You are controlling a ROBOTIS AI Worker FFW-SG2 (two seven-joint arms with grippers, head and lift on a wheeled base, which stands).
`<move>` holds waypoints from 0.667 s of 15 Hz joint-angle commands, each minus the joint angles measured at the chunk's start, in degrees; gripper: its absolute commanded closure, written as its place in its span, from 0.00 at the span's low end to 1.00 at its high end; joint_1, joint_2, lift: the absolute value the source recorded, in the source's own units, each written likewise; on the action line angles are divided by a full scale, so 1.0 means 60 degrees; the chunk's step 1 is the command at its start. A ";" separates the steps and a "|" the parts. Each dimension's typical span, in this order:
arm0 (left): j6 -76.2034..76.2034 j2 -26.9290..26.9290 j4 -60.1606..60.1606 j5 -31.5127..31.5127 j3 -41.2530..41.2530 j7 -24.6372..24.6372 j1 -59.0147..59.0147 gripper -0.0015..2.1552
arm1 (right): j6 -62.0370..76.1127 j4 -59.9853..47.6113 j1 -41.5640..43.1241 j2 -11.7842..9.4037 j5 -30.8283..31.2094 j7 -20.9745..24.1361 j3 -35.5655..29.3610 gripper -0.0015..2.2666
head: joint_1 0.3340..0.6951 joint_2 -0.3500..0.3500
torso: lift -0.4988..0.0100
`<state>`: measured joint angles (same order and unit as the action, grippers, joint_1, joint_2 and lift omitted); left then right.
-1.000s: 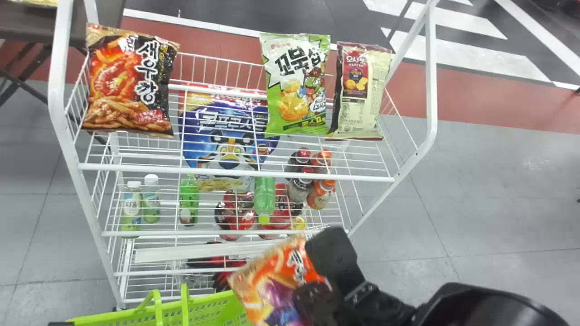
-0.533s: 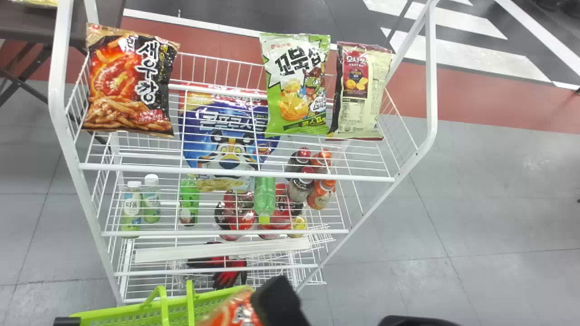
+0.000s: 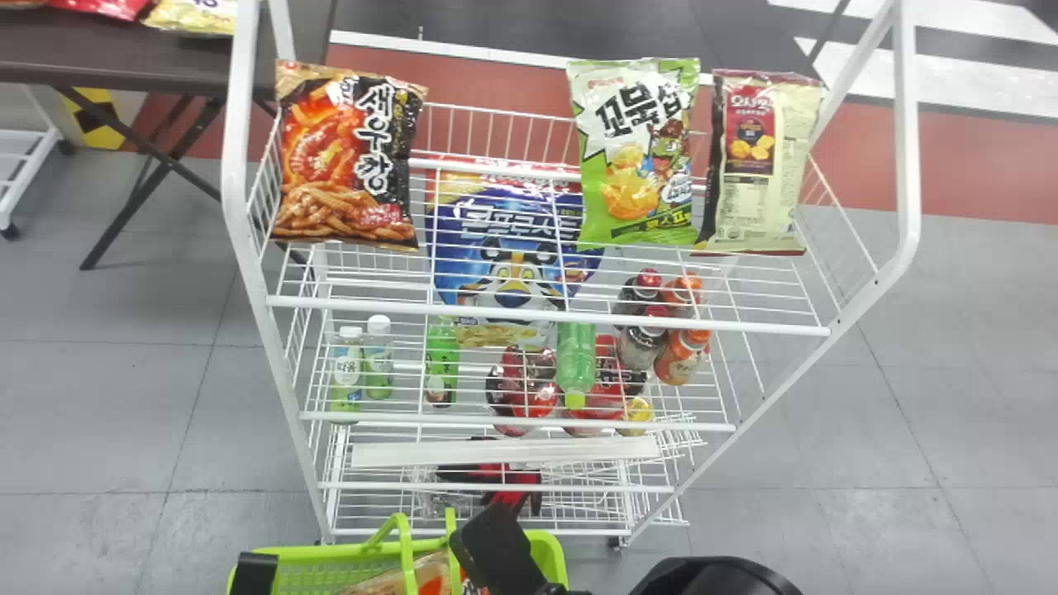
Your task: Hold basket handle with left hand then pick Saewookkang with right hand and place into basket
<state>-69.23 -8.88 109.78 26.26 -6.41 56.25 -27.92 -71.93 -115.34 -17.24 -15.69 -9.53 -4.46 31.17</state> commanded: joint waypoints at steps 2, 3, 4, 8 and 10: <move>0.0002 0.0000 -0.0001 -0.0026 -0.0001 -0.0014 0.0025 0.98 | 0.0247 -0.1108 -0.0539 -0.0256 0.0636 0.0025 -0.0185 0.02 | 1.00 0.20 | 0.94; 0.0002 0.0000 -0.0001 -0.0041 -0.0001 -0.0014 0.0025 0.98 | 0.0364 -0.1752 -0.0759 -0.0446 0.1061 0.0084 -0.0185 0.02 | 1.00 0.18 | 0.94; -0.0028 0.0000 -0.0001 -0.0041 -0.0001 -0.0014 0.0025 0.98 | 0.0247 -0.2309 -0.0935 -0.0519 0.1515 0.0186 -0.0185 0.02 | 1.00 0.17 | 0.94; -0.0174 -0.0015 0.0131 -0.0026 0.0028 0.0001 0.0025 0.98 | 0.1712 -0.3964 -0.1711 -0.0783 0.1895 0.1241 -0.1122 0.03 | 1.00 0.11 | 0.94; -0.0526 -0.0015 0.0263 0.0018 0.0043 -0.0043 0.0025 0.98 | 0.3880 -0.3891 -0.1843 -0.0798 0.1881 0.2252 -0.1576 0.04 | 1.00 0.07 | 0.94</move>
<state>-71.07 -8.96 110.75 26.15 -6.20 56.12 -27.77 -58.22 -138.85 -27.58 -20.36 1.77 6.65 23.61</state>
